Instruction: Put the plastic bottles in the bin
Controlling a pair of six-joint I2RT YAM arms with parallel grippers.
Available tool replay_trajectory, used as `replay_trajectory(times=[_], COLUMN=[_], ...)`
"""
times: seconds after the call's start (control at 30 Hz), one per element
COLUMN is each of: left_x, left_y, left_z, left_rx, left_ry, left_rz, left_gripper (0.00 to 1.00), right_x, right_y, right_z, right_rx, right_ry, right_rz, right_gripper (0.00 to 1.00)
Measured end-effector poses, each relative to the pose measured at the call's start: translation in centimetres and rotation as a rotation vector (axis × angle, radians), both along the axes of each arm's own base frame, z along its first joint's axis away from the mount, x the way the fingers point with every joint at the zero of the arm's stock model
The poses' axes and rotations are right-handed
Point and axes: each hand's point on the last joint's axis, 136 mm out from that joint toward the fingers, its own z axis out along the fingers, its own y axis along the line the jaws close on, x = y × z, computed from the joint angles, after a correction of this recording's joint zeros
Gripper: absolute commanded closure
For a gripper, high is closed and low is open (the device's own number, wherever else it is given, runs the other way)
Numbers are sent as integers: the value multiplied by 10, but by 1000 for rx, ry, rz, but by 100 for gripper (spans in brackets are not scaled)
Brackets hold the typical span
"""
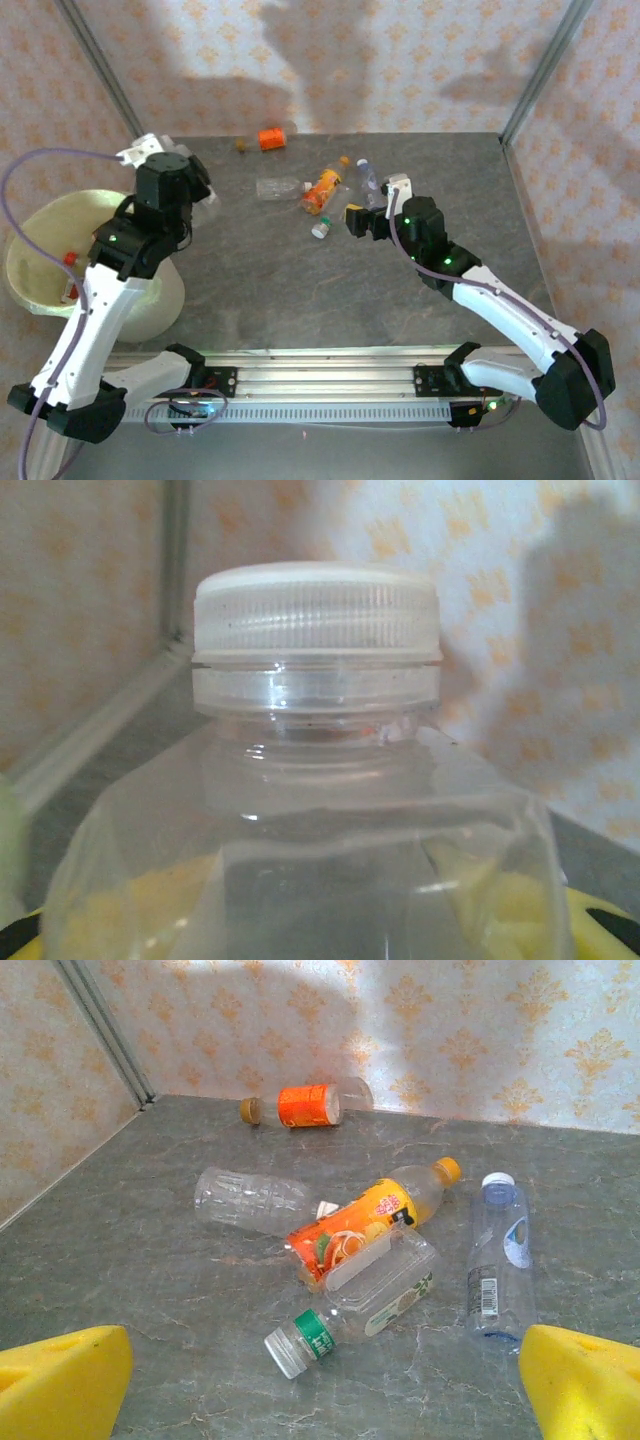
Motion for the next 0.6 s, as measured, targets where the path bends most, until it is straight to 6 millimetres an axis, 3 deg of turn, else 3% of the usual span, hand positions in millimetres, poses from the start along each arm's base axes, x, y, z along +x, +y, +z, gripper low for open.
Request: replay_trajectory(times=[0.13,0.27,0.47,0.6], left_x=[-21,-44,-87,-111], left_y=[38,78,140,168], left_z=[37,54,47,39], left_rx=[67,121,173,131], left_ry=[-77,-102,-66,-69], left_rz=[133,298,584,700], left_gripper=[60,60,60,60], right_x=[3,6,9,13], right_y=[2,5,11,16], right_z=[-8,-20,-22,-19], right_rx=[-11,-27,-28,-24], right_ry=[19,47,61,61], right_rz=[0,2,19,30], right_gripper=[1,1,1,1])
